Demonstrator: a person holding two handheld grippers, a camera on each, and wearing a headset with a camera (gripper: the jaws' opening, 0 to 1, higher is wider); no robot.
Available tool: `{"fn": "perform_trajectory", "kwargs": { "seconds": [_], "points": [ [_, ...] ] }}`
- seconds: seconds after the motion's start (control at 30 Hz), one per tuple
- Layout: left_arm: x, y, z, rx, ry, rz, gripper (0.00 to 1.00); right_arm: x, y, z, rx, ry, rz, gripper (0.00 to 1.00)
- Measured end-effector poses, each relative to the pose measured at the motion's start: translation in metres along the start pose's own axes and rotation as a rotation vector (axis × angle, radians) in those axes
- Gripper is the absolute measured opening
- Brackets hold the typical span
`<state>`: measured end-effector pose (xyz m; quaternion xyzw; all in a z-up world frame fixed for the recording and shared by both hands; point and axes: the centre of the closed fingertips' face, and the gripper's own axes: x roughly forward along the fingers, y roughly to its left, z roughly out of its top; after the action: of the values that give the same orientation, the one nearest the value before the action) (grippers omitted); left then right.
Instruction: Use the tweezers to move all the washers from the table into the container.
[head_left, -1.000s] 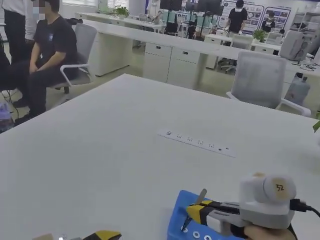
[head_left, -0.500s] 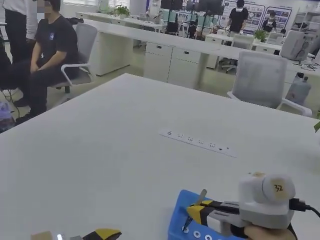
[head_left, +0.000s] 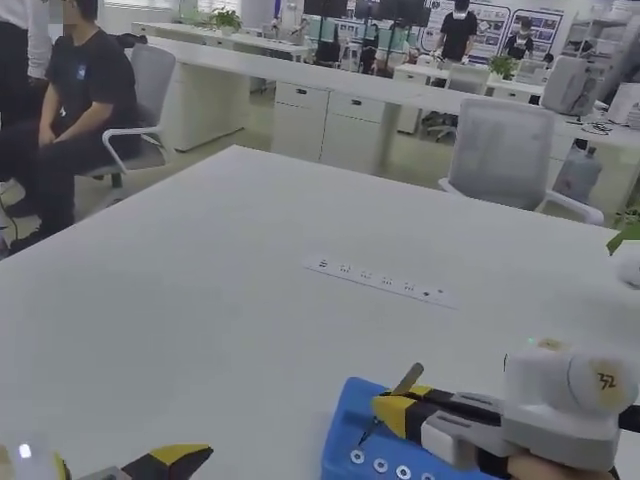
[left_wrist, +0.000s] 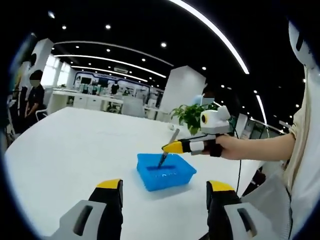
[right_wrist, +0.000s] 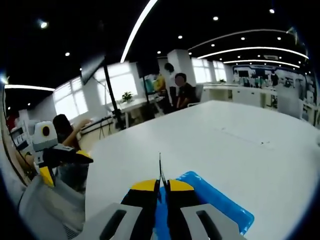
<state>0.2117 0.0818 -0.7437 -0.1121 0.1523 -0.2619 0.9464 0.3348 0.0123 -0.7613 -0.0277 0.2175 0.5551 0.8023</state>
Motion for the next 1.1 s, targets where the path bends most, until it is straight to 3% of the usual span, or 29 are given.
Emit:
{"fn": "perform_trajectory", "kwargs": {
  "seconds": [0.07,0.2,0.3,0.37,0.43,0.5,0.57,0.67,0.83,0.93,1.03,1.1],
  "points": [
    [-0.002,0.0,0.004,-0.01,0.002,-0.01,0.66,-0.008,0.008,0.002,-0.013,-0.006,0.01,0.03],
    [-0.003,-0.005,0.014,0.024,0.025,-0.058,0.61,-0.02,0.021,-0.001,-0.022,-0.009,0.038,0.03],
    [-0.002,-0.009,0.025,0.043,0.024,-0.088,0.55,-0.026,0.035,-0.011,-0.04,0.02,0.082,0.03],
    [0.0,-0.018,0.029,0.044,0.029,-0.149,0.51,-0.029,0.042,-0.017,-0.056,0.042,0.105,0.03],
    [0.002,-0.031,0.031,0.004,0.045,-0.234,0.44,-0.032,0.052,-0.027,-0.071,0.084,0.146,0.03],
    [0.005,-0.034,0.031,0.014,0.047,-0.262,0.39,-0.033,0.062,-0.036,-0.079,0.11,0.184,0.03],
    [0.007,-0.043,0.029,0.004,0.063,-0.307,0.34,-0.035,0.07,-0.043,-0.091,0.128,0.206,0.03],
    [0.01,-0.051,0.023,0.033,0.095,-0.343,0.28,-0.037,0.079,-0.053,-0.115,0.169,0.238,0.03],
    [0.015,-0.071,0.007,0.134,0.194,-0.431,0.25,-0.041,0.094,-0.069,-0.191,0.249,0.291,0.03],
    [0.021,-0.08,-0.003,0.231,0.25,-0.474,0.18,-0.043,0.103,-0.074,-0.209,0.277,0.323,0.03],
    [0.026,-0.089,-0.003,0.228,0.258,-0.507,0.14,-0.046,0.11,-0.086,-0.277,0.344,0.356,0.03],
    [0.03,-0.092,-0.006,0.277,0.283,-0.521,0.14,-0.047,0.113,-0.09,-0.308,0.365,0.363,0.03]
  ]
}}
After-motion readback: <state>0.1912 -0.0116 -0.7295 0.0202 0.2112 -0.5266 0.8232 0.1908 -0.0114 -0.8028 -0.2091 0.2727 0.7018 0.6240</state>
